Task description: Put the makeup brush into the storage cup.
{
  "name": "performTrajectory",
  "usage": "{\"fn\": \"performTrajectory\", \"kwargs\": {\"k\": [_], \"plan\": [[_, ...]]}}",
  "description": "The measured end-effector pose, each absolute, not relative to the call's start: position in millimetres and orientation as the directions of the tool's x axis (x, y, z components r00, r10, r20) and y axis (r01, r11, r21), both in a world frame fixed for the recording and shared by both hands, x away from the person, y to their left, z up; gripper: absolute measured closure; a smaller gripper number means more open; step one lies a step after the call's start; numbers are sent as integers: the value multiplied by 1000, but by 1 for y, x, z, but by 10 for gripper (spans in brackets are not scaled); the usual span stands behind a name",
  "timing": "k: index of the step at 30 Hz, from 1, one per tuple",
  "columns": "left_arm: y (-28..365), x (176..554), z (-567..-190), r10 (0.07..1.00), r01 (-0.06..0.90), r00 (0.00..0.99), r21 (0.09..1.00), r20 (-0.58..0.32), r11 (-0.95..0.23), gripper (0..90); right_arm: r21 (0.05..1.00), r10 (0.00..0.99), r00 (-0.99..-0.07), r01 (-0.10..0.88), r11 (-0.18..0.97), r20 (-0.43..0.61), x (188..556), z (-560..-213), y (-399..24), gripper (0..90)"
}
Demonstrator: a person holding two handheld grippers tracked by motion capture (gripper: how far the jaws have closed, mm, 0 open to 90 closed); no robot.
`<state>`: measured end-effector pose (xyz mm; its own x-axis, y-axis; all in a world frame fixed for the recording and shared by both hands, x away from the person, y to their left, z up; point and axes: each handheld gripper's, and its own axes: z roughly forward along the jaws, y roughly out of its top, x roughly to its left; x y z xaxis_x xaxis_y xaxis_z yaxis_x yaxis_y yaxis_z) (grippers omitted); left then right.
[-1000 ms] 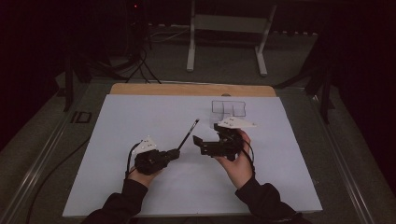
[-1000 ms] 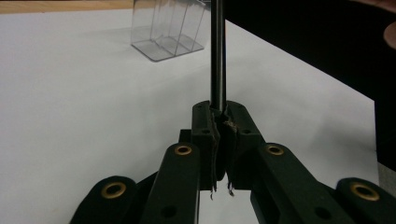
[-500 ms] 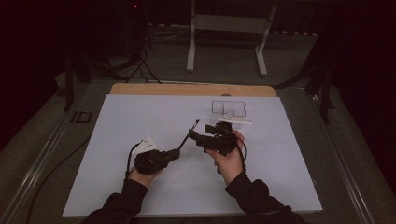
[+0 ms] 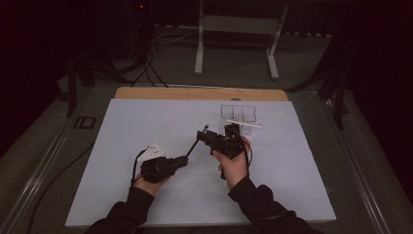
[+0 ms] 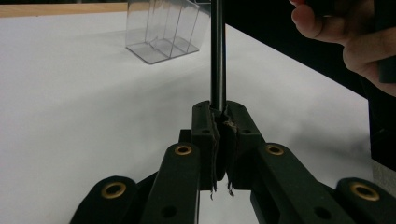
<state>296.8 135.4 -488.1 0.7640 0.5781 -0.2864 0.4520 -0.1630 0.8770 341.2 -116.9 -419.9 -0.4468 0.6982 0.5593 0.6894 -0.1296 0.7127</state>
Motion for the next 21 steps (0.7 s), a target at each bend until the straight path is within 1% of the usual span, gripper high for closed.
{"fn": "performTrajectory", "kwargs": {"k": [3,4,6,7,11,17,19,20,21], "plan": [[135,296,-488,578,450,765,877,-282,-168,846,715,700,-445,686,-135,559,342,-421,-117,572],[135,297,-488,577,453,765,875,-286,-168,846,704,694,-437,695,-144,573,343,-422,-117,621],[135,297,-488,576,451,767,876,-283,-170,846,690,686,-427,708,-151,589,345,-424,-118,646],[135,296,-488,578,452,765,876,-285,-167,845,688,687,-424,709,-154,591,345,-424,-118,692],[134,297,-489,575,454,767,874,-284,-173,845,673,662,-419,718,-178,621,344,-427,-120,782],[133,297,-490,573,461,768,868,-286,-186,844,643,607,-425,741,-192,671,345,-429,-121,825],[131,296,-490,584,451,767,870,-265,-198,840,637,590,-432,746,-191,683,345,-428,-121,836],[130,296,-490,578,453,771,869,-269,-200,834,643,585,-441,743,-187,680,344,-428,-121,838],[130,296,-490,579,457,768,867,-274,-197,798,655,580,-460,735,-175,672,343,-426,-119,839]]}}
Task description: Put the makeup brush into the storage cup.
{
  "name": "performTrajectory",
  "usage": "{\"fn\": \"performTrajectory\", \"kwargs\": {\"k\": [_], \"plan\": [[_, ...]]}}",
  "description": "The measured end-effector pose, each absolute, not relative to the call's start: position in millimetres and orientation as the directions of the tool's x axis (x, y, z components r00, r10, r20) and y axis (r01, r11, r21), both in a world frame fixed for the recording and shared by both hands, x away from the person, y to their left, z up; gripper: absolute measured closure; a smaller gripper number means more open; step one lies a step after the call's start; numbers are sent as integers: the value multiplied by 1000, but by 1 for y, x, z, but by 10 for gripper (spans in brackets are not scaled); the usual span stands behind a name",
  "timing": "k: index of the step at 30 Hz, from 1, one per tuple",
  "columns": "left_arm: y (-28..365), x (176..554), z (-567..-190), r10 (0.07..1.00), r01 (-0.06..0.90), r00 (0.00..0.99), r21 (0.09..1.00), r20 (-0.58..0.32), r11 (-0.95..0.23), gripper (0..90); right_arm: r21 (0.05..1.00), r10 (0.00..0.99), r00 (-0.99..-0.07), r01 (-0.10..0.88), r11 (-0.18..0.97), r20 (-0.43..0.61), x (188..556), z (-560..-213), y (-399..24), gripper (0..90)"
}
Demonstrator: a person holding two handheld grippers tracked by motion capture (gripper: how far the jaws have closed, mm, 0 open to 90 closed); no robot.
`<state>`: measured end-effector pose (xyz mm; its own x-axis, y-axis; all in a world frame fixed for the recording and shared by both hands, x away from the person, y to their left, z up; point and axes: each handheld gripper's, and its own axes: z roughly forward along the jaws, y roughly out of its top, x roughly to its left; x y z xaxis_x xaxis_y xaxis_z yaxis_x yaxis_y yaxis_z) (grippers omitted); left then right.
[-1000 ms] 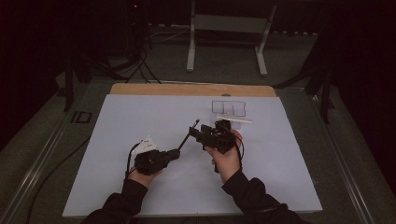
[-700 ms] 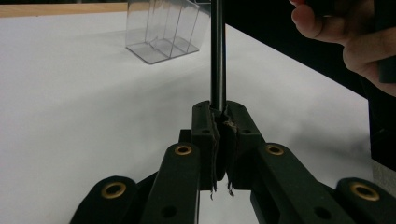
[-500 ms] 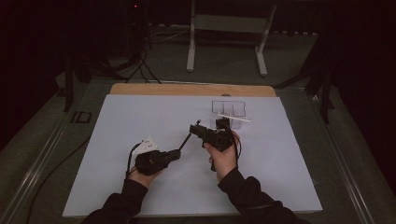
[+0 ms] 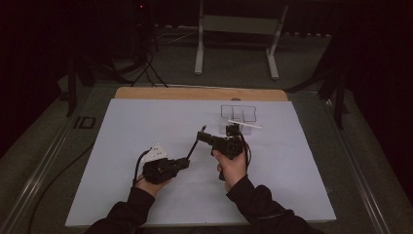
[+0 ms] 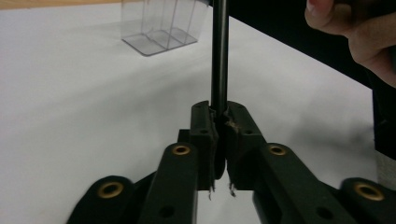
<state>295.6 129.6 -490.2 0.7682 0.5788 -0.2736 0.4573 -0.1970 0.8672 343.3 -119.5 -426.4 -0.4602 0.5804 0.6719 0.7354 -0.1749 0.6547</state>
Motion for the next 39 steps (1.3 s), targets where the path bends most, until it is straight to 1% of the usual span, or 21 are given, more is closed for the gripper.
{"fn": "performTrajectory", "kwargs": {"k": [2,4,6,7,9,11,13,18,23,25,32,33,35,36,39], "plan": [[129,296,-490,574,463,770,863,-279,-201,701,683,591,-493,717,-140,639,341,-424,-116,840],[128,295,-489,584,461,765,864,-273,-201,673,713,603,-525,694,-105,600,338,-421,-113,840],[128,295,-488,596,460,758,865,-265,-200,599,733,602,-555,675,-78,575,336,-418,-111,840],[128,294,-487,594,454,760,868,-262,-198,599,739,604,-561,670,-72,567,335,-417,-110,840],[127,293,-486,605,451,756,869,-250,-204,535,755,606,-581,654,-49,543,335,-415,-109,841],[127,293,-486,607,454,754,868,-252,-203,522,768,600,-603,640,-29,526,335,-413,-110,841],[127,293,-486,615,459,746,866,-255,-198,480,778,589,-625,629,-10,513,336,-411,-111,841],[128,294,-486,616,464,743,864,-260,-195,454,819,597,-675,572,52,433,334,-407,-115,841],[127,294,-486,610,464,749,862,-260,-203,436,836,603,-707,537,117,370,335,-404,-119,841],[126,294,-486,608,460,751,864,-256,-204,413,844,614,-716,517,144,334,334,-403,-121,841],[126,294,-486,612,466,745,863,-264,-194,362,863,628,-731,472,180,268,334,-396,-132,841],[127,294,-486,616,471,740,862,-269,-190,341,864,631,-731,468,186,261,333,-395,-134,841],[127,294,-486,616,475,738,860,-274,-187,334,867,636,-732,459,192,246,333,-392,-138,841],[126,294,-486,619,477,736,859,-274,-186,317,872,638,-734,448,199,232,333,-390,-141,841],[125,294,-486,619,476,738,858,-269,-194,306,877,644,-735,435,205,214,332,-386,-147,841]]}}
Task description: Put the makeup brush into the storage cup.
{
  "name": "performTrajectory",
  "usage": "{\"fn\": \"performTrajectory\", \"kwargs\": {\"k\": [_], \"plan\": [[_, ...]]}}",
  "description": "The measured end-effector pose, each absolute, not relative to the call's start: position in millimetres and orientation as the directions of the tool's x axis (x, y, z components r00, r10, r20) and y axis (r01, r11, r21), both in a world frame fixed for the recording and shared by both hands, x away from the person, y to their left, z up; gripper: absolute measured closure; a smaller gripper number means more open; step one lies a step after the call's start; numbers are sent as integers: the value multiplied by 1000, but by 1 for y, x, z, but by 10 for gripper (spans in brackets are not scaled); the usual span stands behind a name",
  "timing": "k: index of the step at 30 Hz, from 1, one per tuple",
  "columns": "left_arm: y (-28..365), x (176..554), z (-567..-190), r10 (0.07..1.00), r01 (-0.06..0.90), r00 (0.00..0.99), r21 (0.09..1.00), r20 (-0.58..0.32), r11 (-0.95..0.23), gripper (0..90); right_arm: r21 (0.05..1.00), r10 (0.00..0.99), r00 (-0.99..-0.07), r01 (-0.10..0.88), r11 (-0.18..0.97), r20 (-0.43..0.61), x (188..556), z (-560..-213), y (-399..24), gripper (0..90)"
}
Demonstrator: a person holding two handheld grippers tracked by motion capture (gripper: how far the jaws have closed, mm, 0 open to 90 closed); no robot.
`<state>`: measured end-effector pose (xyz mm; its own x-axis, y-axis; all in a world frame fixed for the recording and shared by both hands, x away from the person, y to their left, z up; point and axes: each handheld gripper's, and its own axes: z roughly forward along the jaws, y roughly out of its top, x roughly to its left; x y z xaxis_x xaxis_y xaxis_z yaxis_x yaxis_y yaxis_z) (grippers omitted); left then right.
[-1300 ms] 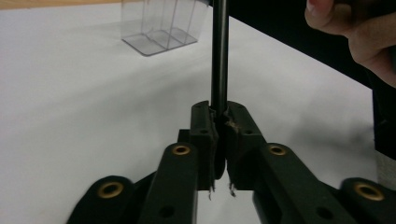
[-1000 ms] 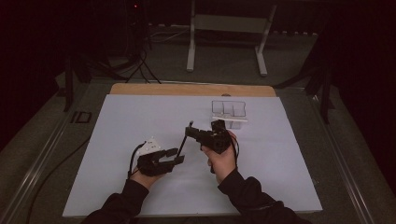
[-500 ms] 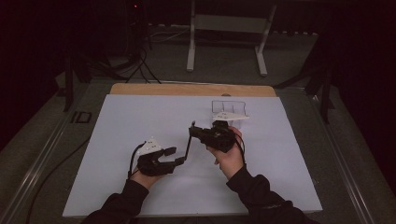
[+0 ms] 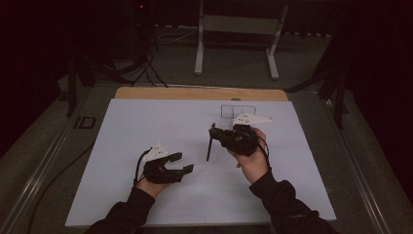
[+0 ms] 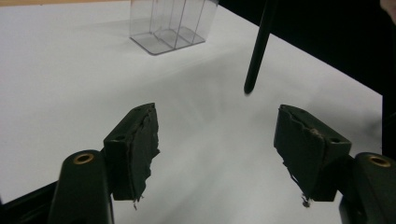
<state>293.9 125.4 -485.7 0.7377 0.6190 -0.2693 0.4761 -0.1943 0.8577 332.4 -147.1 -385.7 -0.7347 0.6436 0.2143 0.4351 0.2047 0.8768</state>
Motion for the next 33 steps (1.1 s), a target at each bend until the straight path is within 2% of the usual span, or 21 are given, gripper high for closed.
{"fn": "performTrajectory", "kwargs": {"k": [4,11,14,16,28,33], "plan": [[125,294,-486,610,479,743,855,-275,-197,258,883,660,-728,417,215,183,332,-380,-156,841],[125,295,-486,614,485,739,852,-279,-197,229,902,690,-712,372,218,127,331,-367,-172,841],[125,295,-486,610,484,742,853,-279,-198,208,907,698,-705,366,208,125,332,-362,-178,841],[125,294,-486,601,476,750,856,-275,-202,156,910,704,-700,363,201,124,334,-359,-182,841],[125,292,-486,593,453,763,868,-257,-206,90,932,742,-665,317,176,86,344,-341,-198,841],[125,293,-487,578,454,773,865,-262,-215,25,936,753,-655,301,184,63,353,-336,-202,841]]}}
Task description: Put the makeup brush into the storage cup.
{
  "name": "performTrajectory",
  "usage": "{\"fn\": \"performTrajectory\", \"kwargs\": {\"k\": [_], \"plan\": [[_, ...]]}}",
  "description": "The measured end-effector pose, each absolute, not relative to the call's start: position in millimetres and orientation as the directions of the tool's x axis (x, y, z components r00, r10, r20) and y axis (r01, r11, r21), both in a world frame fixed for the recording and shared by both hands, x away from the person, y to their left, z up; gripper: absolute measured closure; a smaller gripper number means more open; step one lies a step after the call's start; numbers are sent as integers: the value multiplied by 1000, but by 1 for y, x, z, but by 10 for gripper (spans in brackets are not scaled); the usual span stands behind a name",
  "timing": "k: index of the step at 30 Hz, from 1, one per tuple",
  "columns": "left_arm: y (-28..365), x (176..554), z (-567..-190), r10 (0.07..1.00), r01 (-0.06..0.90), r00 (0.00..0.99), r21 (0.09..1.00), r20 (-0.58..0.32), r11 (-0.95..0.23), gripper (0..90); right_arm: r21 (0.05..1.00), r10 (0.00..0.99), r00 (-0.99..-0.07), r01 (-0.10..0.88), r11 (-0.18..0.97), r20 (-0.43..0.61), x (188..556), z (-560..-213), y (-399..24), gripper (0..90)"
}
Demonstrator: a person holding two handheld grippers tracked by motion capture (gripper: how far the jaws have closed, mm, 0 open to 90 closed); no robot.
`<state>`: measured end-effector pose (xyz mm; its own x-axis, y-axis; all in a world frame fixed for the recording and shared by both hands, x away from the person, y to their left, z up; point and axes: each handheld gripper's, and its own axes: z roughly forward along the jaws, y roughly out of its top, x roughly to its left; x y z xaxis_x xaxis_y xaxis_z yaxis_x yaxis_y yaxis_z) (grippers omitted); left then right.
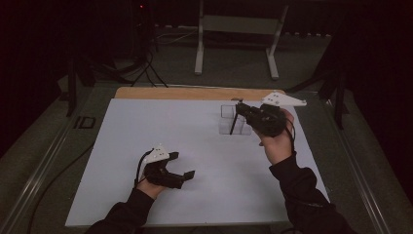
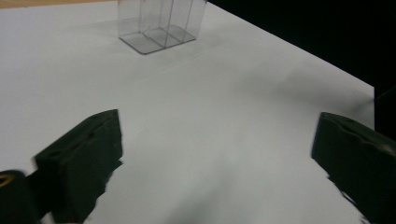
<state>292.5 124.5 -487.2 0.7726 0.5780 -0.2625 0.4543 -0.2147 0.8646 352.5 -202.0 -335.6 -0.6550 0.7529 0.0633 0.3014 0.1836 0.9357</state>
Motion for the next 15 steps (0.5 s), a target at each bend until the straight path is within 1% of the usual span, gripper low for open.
{"fn": "performTrajectory", "kwargs": {"k": [9,15], "plan": [[125,293,-488,587,452,769,864,-252,-221,9,942,778,-627,278,191,27,368,-326,-204,840],[125,292,-488,586,446,772,868,-248,-220,3,944,801,-598,285,168,38,385,-317,-209,841]]}}
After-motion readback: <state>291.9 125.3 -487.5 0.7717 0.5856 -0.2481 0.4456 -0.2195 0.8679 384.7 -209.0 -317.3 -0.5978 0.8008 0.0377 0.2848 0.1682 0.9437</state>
